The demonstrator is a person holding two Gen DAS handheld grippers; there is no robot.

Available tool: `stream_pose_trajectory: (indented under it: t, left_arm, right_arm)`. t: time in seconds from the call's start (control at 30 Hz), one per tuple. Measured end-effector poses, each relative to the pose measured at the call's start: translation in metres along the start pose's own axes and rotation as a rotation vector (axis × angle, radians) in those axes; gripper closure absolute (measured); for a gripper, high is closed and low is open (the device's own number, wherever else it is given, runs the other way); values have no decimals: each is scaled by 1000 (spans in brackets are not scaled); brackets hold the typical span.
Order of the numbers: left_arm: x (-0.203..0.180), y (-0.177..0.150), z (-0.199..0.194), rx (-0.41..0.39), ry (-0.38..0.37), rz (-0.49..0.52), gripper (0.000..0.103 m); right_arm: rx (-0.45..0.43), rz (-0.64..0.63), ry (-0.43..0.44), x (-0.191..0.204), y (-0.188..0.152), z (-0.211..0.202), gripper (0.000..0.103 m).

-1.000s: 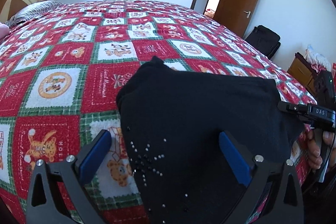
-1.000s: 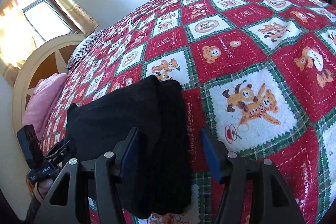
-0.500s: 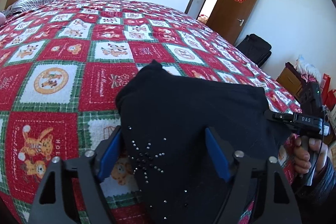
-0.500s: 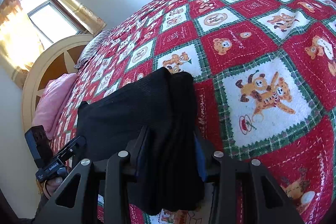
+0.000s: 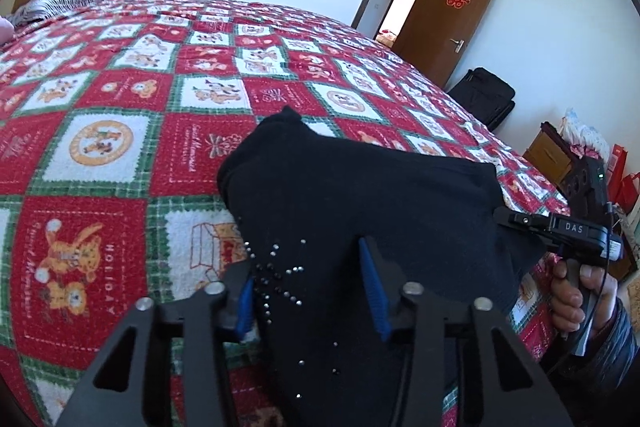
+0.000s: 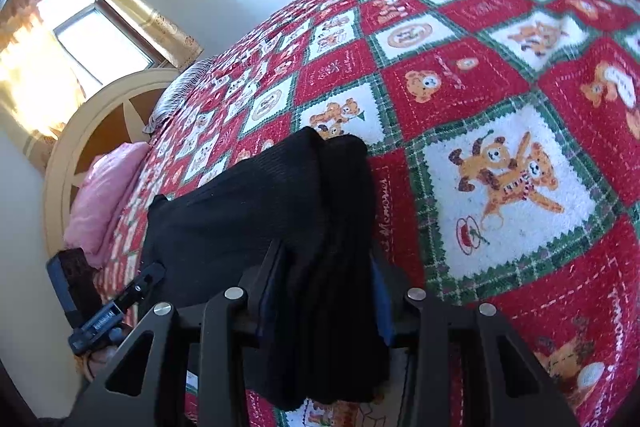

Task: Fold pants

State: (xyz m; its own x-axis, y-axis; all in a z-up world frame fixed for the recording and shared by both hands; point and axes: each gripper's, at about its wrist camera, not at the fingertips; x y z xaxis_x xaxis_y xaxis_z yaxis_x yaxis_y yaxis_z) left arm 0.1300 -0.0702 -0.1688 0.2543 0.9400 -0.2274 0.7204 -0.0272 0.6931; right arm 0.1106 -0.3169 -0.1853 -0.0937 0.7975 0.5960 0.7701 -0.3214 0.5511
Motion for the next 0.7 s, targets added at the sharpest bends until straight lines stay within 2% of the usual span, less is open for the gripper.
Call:
stream_pose_trajectory:
  t: [0.07,0.13,0.4,0.7]
  left_arm:
    - [-3,-1,-8,-33,11,15,78]
    - [-6,-1,-12,-50,15,42,84]
    - [4,-1,-15,-56,-45,-6,89]
    - [12,1,-40,-104,-56,-27,91]
  right_arm:
    - [-8,-16,-3,3,-1,-2,69]
    - [-18,-33,-6,7,-2,-4,72]
    - [-60,-78,-19,23,-11,-16,76]
    - [-93,-123,-6,53,-21,-29,77]
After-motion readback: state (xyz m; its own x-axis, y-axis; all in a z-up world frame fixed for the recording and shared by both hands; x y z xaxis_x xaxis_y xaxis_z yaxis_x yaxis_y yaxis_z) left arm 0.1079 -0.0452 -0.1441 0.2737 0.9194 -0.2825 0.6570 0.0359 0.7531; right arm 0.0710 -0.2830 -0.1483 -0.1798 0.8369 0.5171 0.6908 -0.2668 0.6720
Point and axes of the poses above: each gripper's, at about its wrist camera, not at the fingertips, and z roughly the way its jaws point, x to its left, y to its top, and after that the axes turned 9 degrees about y, right-handed
